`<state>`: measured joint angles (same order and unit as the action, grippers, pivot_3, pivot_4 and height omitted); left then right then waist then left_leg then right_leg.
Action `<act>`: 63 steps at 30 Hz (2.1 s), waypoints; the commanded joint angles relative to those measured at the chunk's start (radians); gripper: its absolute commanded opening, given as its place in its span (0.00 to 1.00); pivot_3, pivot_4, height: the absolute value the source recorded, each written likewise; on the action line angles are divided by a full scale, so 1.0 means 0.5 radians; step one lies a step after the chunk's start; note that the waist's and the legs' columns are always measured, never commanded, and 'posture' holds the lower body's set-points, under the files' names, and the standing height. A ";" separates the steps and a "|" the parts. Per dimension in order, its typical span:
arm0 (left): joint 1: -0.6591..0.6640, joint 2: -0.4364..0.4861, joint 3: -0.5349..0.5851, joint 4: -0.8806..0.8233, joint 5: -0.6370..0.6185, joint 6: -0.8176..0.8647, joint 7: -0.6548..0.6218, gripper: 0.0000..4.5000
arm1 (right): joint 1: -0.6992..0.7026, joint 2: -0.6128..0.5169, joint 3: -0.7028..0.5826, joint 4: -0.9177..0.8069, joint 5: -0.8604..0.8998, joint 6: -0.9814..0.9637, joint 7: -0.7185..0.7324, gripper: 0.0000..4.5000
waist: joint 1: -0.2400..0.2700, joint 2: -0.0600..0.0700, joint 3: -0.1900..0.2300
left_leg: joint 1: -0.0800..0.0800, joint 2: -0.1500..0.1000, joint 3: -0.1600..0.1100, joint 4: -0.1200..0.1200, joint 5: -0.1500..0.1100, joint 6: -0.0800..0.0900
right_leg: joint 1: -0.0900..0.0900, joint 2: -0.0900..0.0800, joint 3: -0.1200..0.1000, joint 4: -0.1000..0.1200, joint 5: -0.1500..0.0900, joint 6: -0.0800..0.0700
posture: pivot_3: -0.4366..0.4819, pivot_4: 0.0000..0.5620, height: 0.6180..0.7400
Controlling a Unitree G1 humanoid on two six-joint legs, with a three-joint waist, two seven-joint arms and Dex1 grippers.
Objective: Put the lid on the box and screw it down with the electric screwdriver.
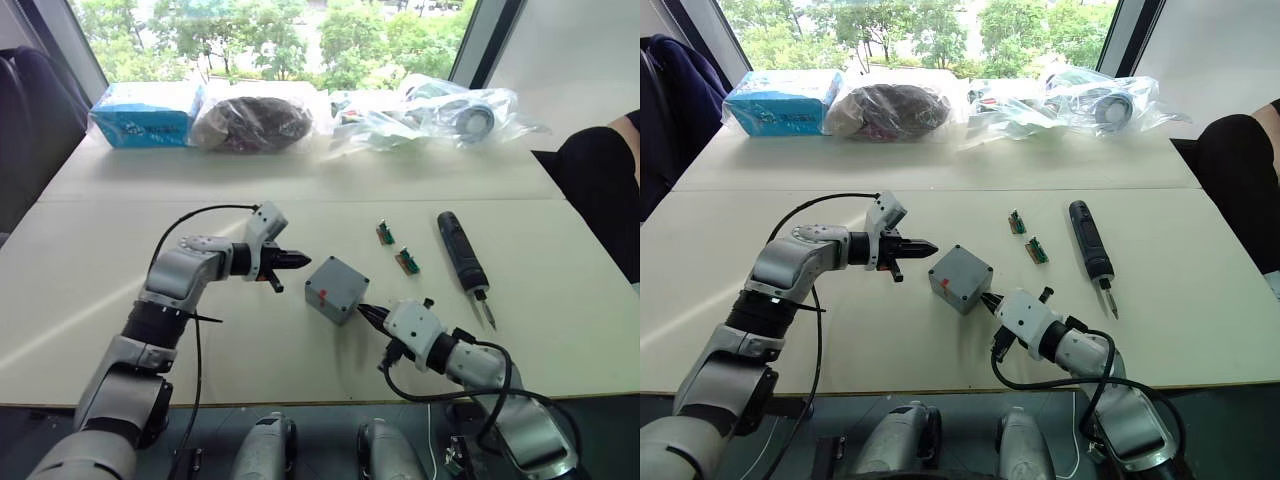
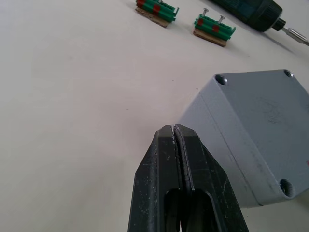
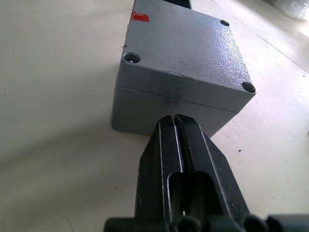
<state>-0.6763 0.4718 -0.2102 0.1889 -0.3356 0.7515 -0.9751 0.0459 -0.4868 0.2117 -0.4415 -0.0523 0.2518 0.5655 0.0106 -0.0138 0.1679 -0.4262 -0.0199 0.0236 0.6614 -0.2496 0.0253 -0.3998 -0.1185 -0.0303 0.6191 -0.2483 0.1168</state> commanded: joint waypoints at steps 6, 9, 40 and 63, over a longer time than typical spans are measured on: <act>0.189 -0.026 -0.070 -0.398 -0.083 0.168 -0.013 0.00 | -0.183 0.009 -0.006 0.159 -0.047 -0.033 -0.016 0.00 | 0.004 0.000 0.001 | 0.000 0.000 -0.001 0.000 0.000 0.000 | 0.000 0.000 0.000 0.002 0.000 0.000 | 0.48 0.27 1.00; 0.257 -0.027 -0.063 -0.534 -0.108 0.233 0.002 0.00 | -0.200 -0.005 -0.014 0.194 -0.054 -0.057 -0.013 0.00 | 0.002 0.000 0.001 | 0.000 0.000 -0.001 0.000 0.000 0.000 | 0.000 0.000 0.000 0.002 0.000 0.000 | 0.48 0.27 1.00; 0.000 0.287 0.176 -0.472 -0.284 0.111 -0.255 0.00 | -0.029 0.069 -0.573 -0.135 0.352 0.377 -0.078 0.00 | 0.004 0.000 0.001 | 0.000 0.000 -0.001 0.001 0.001 -0.001 | 0.000 0.000 -0.001 0.003 0.000 0.000 | 0.48 0.27 1.00; -0.110 0.254 -0.016 -0.621 -0.186 -0.039 -0.334 0.00 | -0.628 0.089 -0.652 0.750 0.500 0.394 -0.110 0.48 | -0.003 0.005 0.005 | 0.000 -0.001 0.000 0.001 0.001 0.000 | 0.000 0.001 0.000 0.009 0.004 0.006 | 0.48 0.27 1.00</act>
<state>-0.7226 0.6025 -0.2244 -0.0903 -0.4252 0.7471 -1.1470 -0.2476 -0.4419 -0.1113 -0.0583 0.1984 0.4729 0.5132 0.0092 -0.0111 0.1702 -0.4260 -0.0203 0.0237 0.6621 -0.2490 0.0251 -0.4003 -0.1180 -0.0301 0.6244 -0.2465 0.1200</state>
